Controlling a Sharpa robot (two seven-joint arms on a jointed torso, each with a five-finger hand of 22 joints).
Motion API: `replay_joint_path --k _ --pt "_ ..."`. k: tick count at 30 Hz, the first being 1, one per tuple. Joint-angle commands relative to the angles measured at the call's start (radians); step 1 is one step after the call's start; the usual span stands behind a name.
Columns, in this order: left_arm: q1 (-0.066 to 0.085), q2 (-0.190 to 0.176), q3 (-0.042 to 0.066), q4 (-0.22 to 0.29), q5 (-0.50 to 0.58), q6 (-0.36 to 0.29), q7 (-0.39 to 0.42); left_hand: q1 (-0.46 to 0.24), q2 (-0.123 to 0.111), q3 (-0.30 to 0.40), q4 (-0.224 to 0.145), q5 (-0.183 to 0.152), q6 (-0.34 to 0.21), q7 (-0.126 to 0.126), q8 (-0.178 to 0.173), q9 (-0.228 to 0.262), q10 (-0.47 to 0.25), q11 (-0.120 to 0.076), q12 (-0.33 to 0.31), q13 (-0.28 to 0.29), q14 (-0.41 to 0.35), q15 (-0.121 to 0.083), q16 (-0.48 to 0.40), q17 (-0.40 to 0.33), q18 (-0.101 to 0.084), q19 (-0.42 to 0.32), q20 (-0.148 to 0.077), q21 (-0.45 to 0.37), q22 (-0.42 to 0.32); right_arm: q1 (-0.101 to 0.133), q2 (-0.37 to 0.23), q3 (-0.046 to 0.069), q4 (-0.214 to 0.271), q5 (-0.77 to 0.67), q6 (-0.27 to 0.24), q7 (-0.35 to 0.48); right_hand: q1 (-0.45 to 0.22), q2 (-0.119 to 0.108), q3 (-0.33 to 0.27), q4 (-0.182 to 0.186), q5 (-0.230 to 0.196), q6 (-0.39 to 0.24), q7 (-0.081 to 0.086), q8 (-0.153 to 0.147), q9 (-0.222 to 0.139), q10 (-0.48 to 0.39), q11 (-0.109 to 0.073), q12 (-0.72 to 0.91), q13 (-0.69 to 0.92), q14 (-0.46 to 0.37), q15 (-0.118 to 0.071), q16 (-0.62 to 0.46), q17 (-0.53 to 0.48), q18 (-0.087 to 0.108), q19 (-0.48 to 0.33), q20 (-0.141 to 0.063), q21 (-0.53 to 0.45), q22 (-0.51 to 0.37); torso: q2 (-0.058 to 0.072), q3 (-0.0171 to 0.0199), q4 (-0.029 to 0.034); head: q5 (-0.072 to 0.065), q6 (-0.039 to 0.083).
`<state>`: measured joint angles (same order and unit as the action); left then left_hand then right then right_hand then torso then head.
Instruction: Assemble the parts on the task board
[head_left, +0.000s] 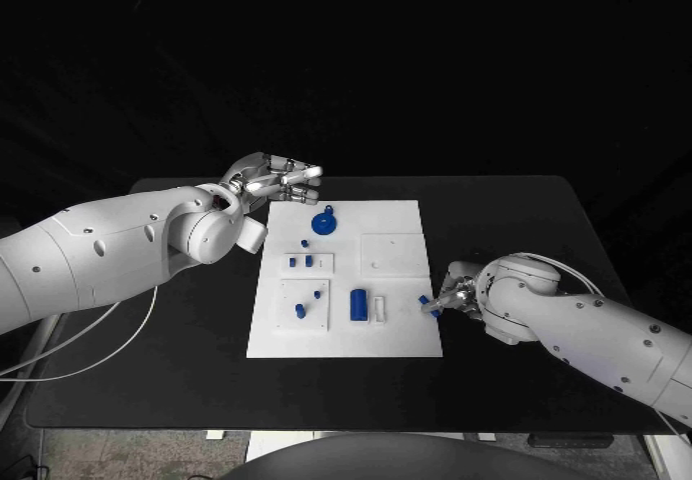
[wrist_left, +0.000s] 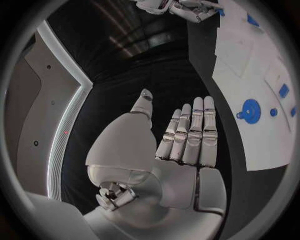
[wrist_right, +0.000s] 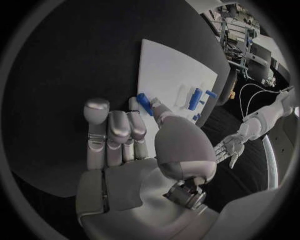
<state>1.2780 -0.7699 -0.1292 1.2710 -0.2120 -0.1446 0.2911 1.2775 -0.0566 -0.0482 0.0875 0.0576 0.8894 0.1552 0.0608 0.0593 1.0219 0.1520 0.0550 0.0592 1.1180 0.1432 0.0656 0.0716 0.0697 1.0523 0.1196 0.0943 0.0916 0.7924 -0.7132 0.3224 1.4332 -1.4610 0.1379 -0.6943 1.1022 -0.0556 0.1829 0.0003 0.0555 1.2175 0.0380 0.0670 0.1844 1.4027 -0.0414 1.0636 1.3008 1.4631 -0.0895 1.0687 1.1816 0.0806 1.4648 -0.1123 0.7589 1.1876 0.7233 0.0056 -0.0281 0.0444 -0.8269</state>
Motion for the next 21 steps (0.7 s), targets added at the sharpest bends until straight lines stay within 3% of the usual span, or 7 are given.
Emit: replay_joint_path --k 1,8,21 --pt "0.000 0.000 0.001 0.003 -0.002 0.019 0.001 0.000 -0.008 0.000 0.007 -0.006 -0.004 0.003 -0.001 -0.001 -0.006 0.000 0.004 0.000 -0.008 -0.002 -0.005 -0.001 0.006 -0.004 0.006 0.000 -0.002 -0.006 0.002 -0.004 -0.008 -0.027 0.012 -0.010 0.004 0.029 0.016 -0.042 0.025 0.008 -0.004 -0.003 -0.002 0.000 -0.007 0.000 -0.001 0.002 -0.008 -0.007 -0.002 -0.006 0.053 -0.007 -0.003 -0.001 0.000 0.0001 -0.0007 0.002 -0.001" --pt "0.000 0.001 0.000 0.001 -0.003 0.022 -0.003 0.001 -0.008 0.001 0.007 -0.006 -0.005 0.004 -0.001 -0.001 -0.006 0.001 0.004 0.000 -0.008 -0.002 -0.005 -0.001 0.006 -0.004 0.006 0.000 -0.002 -0.007 0.004 -0.005 -0.014 -0.022 -0.001 -0.005 0.002 0.069 0.069 -0.142 0.111 0.020 -0.012 -0.003 0.001 0.000 -0.012 0.001 -0.001 0.002 -0.011 -0.008 -0.004 -0.011 0.053 -0.010 -0.003 -0.001 -0.001 0.0000 -0.0012 -0.001 -0.002" --pt "0.000 0.001 0.000 0.000 -0.004 0.025 -0.006 0.005 -0.002 0.004 0.002 -0.004 -0.017 0.007 -0.001 -0.002 -0.009 0.002 0.004 0.000 -0.007 -0.002 -0.005 0.000 0.007 -0.003 0.007 0.000 -0.002 -0.010 -0.009 -0.005 0.000 0.023 -0.075 0.068 -0.005 0.090 0.153 -0.224 0.195 0.030 -0.013 -0.002 0.027 0.002 -0.012 -0.003 -0.004 0.001 -0.010 -0.012 -0.012 -0.015 0.053 -0.010 -0.005 -0.002 -0.001 0.0005 -0.0009 0.004 0.002"
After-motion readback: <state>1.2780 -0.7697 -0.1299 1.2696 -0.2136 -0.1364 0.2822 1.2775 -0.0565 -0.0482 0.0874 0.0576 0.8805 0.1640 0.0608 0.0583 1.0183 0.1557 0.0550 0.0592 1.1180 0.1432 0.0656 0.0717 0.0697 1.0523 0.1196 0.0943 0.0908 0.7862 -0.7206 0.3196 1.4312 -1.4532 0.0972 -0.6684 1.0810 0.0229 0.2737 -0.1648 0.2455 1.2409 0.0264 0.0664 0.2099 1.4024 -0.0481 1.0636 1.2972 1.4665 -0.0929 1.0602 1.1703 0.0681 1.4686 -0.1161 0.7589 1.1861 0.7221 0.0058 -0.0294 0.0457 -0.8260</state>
